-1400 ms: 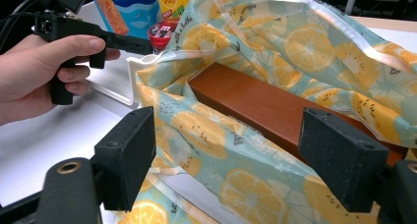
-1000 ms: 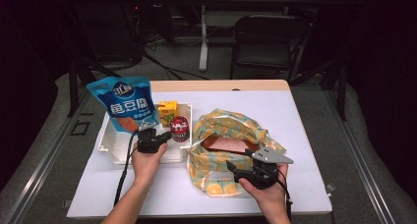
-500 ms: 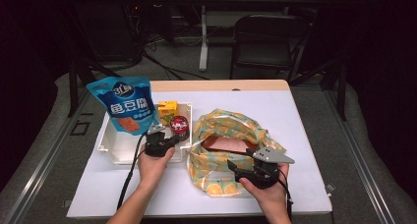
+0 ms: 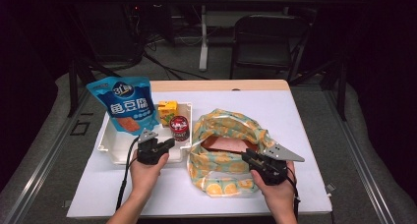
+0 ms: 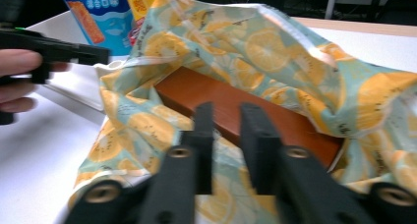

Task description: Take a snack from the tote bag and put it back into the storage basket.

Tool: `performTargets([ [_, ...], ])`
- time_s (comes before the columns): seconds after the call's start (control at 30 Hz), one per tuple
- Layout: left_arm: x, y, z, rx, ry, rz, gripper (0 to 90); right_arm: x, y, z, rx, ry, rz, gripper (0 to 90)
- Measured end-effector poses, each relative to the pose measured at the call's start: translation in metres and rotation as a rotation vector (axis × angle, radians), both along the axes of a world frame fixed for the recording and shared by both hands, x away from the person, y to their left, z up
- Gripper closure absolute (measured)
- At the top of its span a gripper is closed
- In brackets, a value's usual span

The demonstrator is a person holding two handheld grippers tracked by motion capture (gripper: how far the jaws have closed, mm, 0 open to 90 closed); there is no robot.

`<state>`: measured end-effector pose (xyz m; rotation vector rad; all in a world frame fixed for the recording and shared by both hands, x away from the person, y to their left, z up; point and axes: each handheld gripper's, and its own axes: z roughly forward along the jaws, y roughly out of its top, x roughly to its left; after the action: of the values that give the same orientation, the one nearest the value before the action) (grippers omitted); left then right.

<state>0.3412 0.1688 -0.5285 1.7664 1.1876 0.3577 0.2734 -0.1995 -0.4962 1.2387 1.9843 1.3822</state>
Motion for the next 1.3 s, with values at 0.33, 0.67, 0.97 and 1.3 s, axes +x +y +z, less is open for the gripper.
performTargets([
  [0.33, -0.034, -0.022, 0.024, -0.011, -0.081, -0.087, 89.0, 0.016, -0.010, 0.001, -0.064, -0.021, -0.051, 90.0],
  [0.67, -0.037, -0.078, 0.024, -0.026, -0.102, -0.186, 88.9, 0.035, -0.029, -0.006, -0.098, -0.016, -0.062, 90.0],
  [0.97, -0.027, -0.106, 0.001, 0.010, -0.043, -0.215, 88.9, 0.050, -0.035, -0.015, -0.116, 0.007, -0.082, 90.0],
  [1.3, -0.016, -0.119, -0.022, 0.057, 0.027, -0.199, 89.0, 0.075, -0.035, -0.023, -0.160, 0.050, -0.087, 90.0],
])
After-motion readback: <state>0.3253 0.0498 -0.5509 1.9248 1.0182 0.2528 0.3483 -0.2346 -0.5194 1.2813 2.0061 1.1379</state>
